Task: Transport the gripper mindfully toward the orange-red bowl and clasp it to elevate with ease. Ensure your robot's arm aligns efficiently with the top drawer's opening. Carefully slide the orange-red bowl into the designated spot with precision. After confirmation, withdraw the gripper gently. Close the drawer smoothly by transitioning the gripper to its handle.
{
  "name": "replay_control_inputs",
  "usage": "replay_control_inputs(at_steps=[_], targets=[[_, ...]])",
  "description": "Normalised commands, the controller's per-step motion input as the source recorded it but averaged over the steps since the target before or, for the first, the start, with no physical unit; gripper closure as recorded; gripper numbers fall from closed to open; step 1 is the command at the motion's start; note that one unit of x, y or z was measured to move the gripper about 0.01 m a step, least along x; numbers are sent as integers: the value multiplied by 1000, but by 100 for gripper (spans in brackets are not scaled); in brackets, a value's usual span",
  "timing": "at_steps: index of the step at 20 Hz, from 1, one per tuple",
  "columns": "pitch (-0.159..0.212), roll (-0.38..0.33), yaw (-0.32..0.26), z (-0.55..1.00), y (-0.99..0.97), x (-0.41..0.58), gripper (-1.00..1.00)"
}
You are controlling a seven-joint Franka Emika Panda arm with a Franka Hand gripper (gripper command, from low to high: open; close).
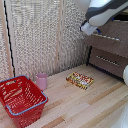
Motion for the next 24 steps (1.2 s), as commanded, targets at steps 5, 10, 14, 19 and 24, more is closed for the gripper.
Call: replay_control_inputs(at_steps=[5,10,14,19,24], targets=[[1,-372,190,-345,-65,24,-100],[36,-349,212,-310,-96,0,-100],[168,-163,193,-42,-283,0,-100],[224,-94,154,0,-330,10,-100],[203,-14,114,7,-350,182,-100]])
